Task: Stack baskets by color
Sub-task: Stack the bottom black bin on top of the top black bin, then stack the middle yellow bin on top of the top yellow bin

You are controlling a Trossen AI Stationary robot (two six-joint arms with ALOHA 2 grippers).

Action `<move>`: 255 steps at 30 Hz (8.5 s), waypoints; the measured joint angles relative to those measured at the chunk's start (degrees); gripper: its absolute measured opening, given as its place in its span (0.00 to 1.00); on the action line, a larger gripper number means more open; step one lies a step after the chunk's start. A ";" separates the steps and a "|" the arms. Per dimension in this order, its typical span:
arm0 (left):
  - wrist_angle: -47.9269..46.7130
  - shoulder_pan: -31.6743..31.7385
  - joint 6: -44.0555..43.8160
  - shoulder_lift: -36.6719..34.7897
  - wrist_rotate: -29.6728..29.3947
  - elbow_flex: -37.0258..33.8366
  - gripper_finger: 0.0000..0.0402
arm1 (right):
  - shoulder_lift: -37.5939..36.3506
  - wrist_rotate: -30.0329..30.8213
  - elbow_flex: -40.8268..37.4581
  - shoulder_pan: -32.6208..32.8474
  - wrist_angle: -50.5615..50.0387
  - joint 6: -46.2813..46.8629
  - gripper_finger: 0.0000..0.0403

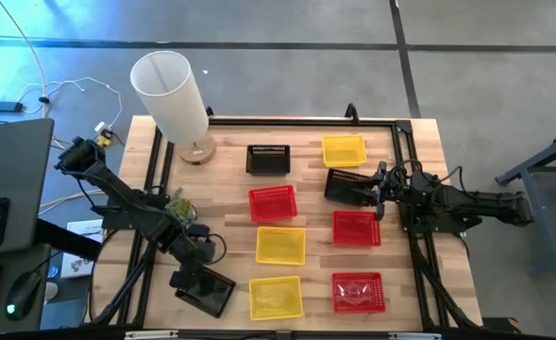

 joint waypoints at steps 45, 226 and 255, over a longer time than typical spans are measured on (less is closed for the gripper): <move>-9.25 21.16 7.43 -16.35 -4.90 0.49 0.00 | 0.01 0.02 0.00 -0.02 0.00 0.02 0.30; -16.82 52.95 47.77 11.40 15.10 21.48 0.16 | -0.01 0.07 0.00 -0.02 0.04 -2.09 0.30; 3.44 44.04 30.49 -4.82 15.01 3.67 0.16 | 3.28 3.04 5.45 0.13 21.77 20.89 0.30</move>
